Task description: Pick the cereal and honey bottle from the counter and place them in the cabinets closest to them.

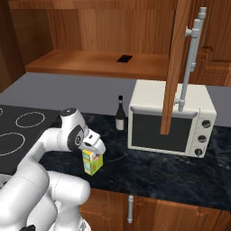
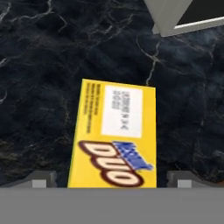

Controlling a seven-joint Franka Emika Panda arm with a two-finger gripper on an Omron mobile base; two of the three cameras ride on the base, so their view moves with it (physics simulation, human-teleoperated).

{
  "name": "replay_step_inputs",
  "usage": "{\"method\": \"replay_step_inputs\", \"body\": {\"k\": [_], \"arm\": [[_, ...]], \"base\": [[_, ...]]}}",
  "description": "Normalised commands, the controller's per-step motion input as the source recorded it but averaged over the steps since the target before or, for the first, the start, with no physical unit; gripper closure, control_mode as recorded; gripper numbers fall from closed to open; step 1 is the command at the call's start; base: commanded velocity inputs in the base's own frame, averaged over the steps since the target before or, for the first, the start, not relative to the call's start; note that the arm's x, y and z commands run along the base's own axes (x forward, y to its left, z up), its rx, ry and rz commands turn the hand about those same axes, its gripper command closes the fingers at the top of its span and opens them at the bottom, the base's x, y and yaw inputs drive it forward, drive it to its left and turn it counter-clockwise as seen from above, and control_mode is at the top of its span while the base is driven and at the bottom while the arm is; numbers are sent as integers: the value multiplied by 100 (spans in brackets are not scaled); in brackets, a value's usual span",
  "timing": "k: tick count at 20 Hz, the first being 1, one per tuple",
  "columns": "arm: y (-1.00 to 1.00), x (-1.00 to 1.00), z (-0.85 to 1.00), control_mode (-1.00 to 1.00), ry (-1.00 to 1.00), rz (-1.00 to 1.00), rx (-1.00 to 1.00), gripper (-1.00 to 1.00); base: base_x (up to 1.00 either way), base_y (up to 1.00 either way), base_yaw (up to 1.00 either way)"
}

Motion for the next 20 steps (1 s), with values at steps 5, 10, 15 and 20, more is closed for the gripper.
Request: {"method": "replay_step_inputs", "body": {"k": [5,10,15,20], "arm": [[0,0,-11,-100,0,0,0,100],[0,0,0,-100,0,0,0,100],[0,0,0,-100,0,0,0,100],[0,0,14,-100,0,0,0,100]], "base": [[0,0,0],[0,0,0],[0,0,0],[0,0,0]]}}
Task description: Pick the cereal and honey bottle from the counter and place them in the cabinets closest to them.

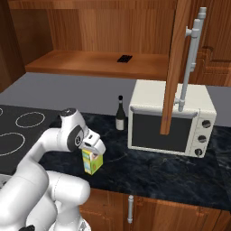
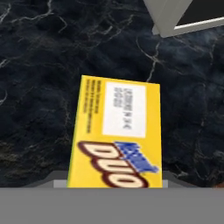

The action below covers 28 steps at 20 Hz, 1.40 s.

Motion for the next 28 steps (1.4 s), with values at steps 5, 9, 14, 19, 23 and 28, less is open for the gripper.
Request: {"method": "replay_step_inputs", "body": {"k": [5,9,14,19,23,28], "arm": [[0,-2,33,-100,0,-1,1,100],[0,-11,36,-100,-2,-2,0,100],[0,-8,33,-100,-1,-1,0,100],[0,-7,38,-100,-2,0,0,100],[0,-8,45,-100,-3,0,0,100],[0,-10,50,-100,-5,0,0,100]], "base": [[0,0,0],[0,0,0],[0,0,0],[0,0,0],[0,0,0],[0,0,0]]}}
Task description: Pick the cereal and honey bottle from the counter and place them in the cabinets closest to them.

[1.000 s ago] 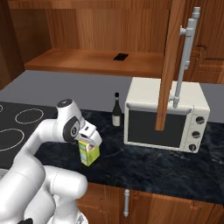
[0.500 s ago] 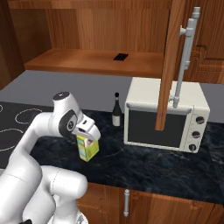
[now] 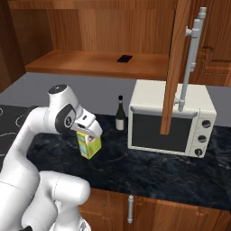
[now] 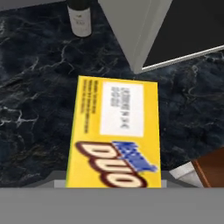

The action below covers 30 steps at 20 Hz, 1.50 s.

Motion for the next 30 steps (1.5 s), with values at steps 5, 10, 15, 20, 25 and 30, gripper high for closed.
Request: {"method": "replay_step_inputs", "body": {"k": [5,10,15,20,25,30], "arm": [[0,-16,51,-100,-9,0,0,100],[0,-10,51,-100,-8,0,0,100],[0,-7,55,-100,-5,0,0,100],[0,-2,57,-100,-1,0,0,100],[0,0,66,-100,0,0,2,100],[1,-1,61,-100,0,1,1,100]], "base": [[0,0,0],[0,0,0],[0,0,0],[0,0,0],[0,0,0],[0,0,0]]}}
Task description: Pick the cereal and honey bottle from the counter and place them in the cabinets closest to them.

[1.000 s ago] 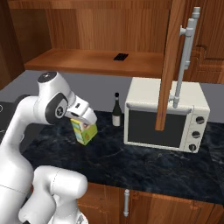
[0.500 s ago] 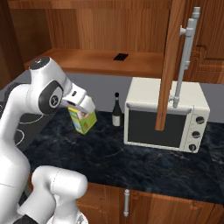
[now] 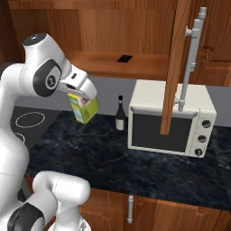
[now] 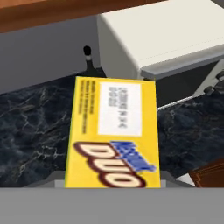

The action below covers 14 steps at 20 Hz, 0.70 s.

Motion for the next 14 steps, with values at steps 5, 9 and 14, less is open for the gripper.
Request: {"method": "replay_step_inputs", "body": {"k": [5,9,14], "arm": [[2,-18,42,-100,-8,9,0,100],[0,-28,42,-100,-12,14,0,100],[2,-26,45,-100,-11,15,0,100]], "base": [[0,0,0],[0,0,0],[0,0,0]]}}
